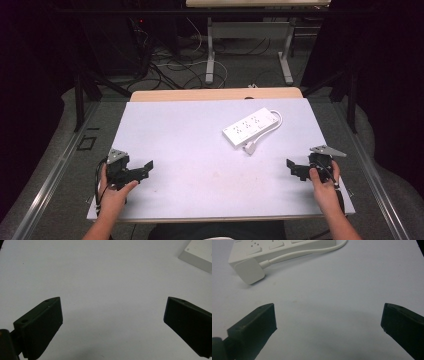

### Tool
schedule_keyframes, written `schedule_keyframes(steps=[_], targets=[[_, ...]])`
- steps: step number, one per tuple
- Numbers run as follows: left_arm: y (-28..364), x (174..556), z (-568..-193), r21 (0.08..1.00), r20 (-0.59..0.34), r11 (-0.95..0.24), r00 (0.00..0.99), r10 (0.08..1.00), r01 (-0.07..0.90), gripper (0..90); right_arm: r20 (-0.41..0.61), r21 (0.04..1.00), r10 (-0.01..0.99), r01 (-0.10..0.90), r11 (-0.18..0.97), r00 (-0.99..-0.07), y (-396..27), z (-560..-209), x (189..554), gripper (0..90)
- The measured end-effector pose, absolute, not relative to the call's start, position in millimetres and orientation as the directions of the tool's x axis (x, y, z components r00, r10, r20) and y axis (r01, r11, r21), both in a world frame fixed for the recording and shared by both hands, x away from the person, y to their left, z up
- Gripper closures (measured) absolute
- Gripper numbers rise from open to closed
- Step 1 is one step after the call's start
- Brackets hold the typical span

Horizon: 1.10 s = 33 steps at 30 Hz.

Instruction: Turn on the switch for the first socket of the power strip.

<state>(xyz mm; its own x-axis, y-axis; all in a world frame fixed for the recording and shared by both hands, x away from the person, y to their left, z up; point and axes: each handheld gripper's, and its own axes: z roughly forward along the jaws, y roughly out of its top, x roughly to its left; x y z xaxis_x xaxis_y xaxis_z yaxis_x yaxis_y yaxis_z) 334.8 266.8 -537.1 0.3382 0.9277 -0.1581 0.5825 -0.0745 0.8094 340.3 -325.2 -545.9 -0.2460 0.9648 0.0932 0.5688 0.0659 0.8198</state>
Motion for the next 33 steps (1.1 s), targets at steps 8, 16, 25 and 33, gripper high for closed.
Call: schedule_keyframes(steps=[8,16,25,33], targets=[[267,335,-537,0.810,-0.158,-0.076,0.342,0.926,0.582,2.2,0.094,0.812,0.966,0.580,0.065,-0.239,-329,-556,341,0.2],[267,335,-537,0.811,-0.155,-0.080,0.346,0.925,0.579,2.2,0.114,0.797,0.966,0.601,0.050,-0.232,-329,-562,341,0.5],[266,335,-537,0.807,-0.151,-0.088,0.349,0.925,0.584,2.2,0.110,0.798,0.963,0.600,0.063,-0.248,-326,-565,342,0.6],[266,336,-537,0.808,-0.153,-0.086,0.350,0.924,0.583,2.2,0.112,0.790,0.958,0.608,0.075,-0.264,-323,-567,342,0.8]])
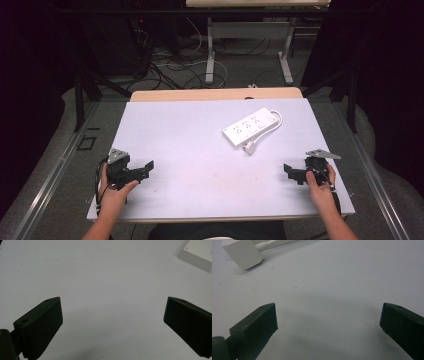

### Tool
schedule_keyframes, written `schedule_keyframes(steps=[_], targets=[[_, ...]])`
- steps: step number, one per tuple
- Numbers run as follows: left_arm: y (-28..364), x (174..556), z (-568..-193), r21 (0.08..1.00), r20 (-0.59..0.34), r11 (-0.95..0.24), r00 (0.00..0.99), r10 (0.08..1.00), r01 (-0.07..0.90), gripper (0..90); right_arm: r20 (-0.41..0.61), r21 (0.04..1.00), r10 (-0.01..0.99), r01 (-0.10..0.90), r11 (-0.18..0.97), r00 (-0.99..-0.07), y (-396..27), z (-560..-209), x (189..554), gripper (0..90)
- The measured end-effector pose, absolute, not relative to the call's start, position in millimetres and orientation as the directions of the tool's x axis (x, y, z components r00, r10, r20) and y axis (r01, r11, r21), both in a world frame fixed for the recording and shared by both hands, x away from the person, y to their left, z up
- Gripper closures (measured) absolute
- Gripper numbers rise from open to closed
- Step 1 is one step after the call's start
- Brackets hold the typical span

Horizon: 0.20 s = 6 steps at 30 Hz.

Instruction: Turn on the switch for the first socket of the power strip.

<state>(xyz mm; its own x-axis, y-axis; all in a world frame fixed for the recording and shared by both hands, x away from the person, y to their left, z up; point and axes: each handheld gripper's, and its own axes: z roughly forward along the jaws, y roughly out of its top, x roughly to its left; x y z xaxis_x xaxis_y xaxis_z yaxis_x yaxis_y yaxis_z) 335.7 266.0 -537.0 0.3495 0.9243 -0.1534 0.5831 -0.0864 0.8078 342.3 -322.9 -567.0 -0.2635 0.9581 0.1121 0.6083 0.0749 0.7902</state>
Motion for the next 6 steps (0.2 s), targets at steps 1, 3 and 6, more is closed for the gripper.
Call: schedule_keyframes(steps=[1,3,6], targets=[[265.9,335.7,-537.0,0.808,-0.153,-0.086,0.350,0.924,0.583,2.2,0.110,0.789,0.959,0.609,0.076,-0.263,-322.5,-567.2,342.4,0.9],[266.0,335.7,-537.0,0.808,-0.153,-0.086,0.349,0.924,0.583,2.2,0.107,0.791,0.958,0.607,0.080,-0.266,-322.3,-567.4,342.6,1.0],[266.0,336.0,-537.1,0.808,-0.154,-0.085,0.348,0.925,0.583,2.2,0.112,0.791,0.957,0.607,0.077,-0.267,-322.0,-567.0,342.3,1.1]])
